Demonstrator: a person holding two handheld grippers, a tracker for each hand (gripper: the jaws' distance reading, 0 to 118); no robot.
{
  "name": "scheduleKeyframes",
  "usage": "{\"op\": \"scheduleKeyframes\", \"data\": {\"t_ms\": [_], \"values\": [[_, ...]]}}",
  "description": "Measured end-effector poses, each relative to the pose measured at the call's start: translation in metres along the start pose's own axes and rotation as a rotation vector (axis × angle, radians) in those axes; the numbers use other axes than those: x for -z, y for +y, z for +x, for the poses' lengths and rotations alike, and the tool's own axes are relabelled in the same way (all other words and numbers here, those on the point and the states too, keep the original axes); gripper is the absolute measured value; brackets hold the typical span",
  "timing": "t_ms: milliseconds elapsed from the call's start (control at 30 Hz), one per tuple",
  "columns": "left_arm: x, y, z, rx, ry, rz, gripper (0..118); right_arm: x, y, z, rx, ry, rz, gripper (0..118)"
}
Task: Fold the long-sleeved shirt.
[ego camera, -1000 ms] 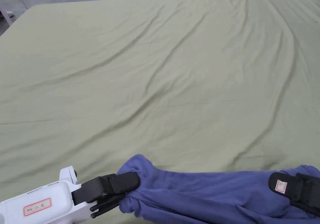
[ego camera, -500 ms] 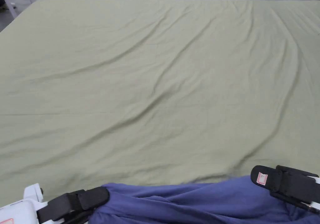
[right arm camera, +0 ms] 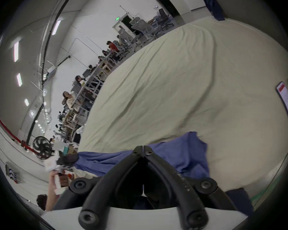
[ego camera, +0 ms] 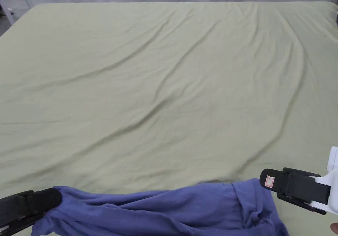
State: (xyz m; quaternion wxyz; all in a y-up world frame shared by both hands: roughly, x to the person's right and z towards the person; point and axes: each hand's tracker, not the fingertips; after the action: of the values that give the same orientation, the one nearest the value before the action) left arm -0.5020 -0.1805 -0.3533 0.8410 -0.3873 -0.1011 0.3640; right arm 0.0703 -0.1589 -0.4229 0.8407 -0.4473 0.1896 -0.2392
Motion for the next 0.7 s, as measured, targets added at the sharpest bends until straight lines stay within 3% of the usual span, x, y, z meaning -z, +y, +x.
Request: {"op": "scheduleKeyframes", "data": {"t_ms": [233,333,400,567,600,633,700], "values": [[0.089,-0.043,0.173,0.389,-0.033,-0.152,9,-0.046,-0.006,0.037,0.070,-0.028,0.049,2],[0.154,-0.076,0.224,0.419,-0.113,-0.259,9,-0.071,-0.007,0.050,0.080,-0.041,0.086,2],[0.202,-0.108,0.246,0.515,-0.110,-0.364,9,-0.087,-0.008,0.060,0.093,-0.051,0.108,2],[0.290,-0.171,0.260,0.531,0.032,-0.477,12,-0.117,-0.009,0.082,0.125,-0.081,0.155,2],[0.298,-0.178,0.259,0.522,0.059,-0.468,21,-0.120,-0.010,0.086,0.127,-0.087,0.160,2],[0.301,-0.179,0.259,0.515,0.038,-0.469,42,-0.122,-0.011,0.089,0.132,-0.092,0.162,2],[0.287,-0.176,0.260,0.466,-0.080,-0.396,110,-0.124,-0.013,0.096,0.148,-0.086,0.164,2]]}}
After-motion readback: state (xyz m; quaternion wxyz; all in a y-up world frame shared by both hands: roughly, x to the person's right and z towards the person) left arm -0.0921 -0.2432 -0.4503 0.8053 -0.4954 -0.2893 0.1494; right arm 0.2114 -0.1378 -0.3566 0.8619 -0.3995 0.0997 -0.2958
